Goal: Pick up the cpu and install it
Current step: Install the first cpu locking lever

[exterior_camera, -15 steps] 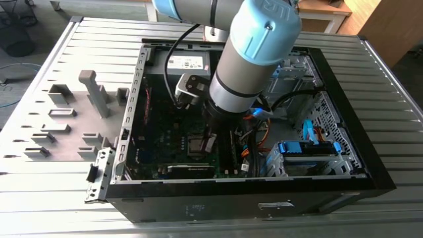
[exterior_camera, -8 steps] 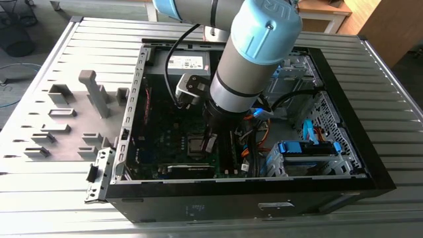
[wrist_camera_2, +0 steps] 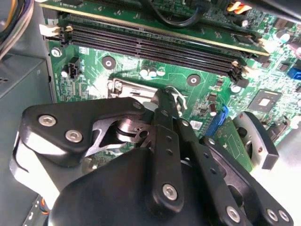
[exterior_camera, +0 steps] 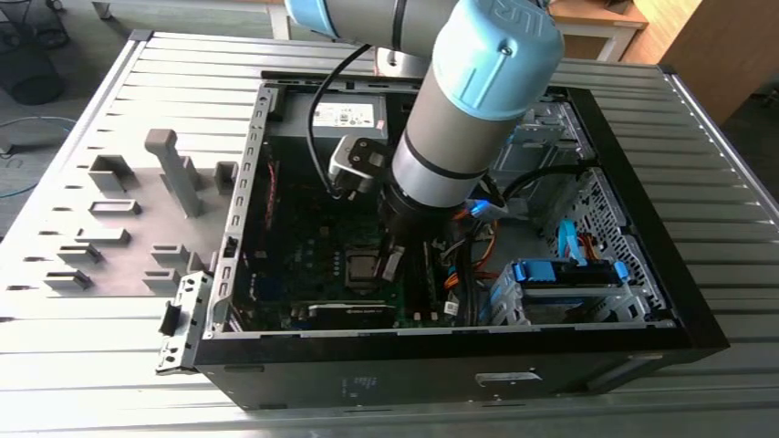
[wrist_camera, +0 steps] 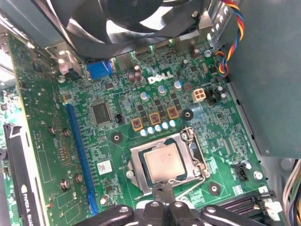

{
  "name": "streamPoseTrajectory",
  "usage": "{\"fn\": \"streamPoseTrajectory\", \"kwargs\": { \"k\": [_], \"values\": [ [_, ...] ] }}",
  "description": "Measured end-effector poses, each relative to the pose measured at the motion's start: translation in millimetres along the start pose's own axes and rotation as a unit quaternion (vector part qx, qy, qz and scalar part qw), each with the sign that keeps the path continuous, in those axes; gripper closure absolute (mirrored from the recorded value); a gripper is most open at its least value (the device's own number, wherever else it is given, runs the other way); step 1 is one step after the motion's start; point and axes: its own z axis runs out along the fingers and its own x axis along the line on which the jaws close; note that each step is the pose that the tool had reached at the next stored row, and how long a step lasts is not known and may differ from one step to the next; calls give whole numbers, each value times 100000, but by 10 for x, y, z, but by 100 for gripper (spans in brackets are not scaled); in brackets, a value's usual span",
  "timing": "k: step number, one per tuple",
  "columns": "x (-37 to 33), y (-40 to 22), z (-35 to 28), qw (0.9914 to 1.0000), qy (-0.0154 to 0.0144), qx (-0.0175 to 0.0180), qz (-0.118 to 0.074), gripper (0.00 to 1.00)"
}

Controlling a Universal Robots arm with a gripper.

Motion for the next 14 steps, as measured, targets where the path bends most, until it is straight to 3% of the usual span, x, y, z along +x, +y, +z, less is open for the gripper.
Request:
{"fn": "streamPoseTrajectory", "kwargs": {
  "k": [14],
  "values": [
    [44,-21,7,99930,-546,-76,3704,89]
  ]
}}
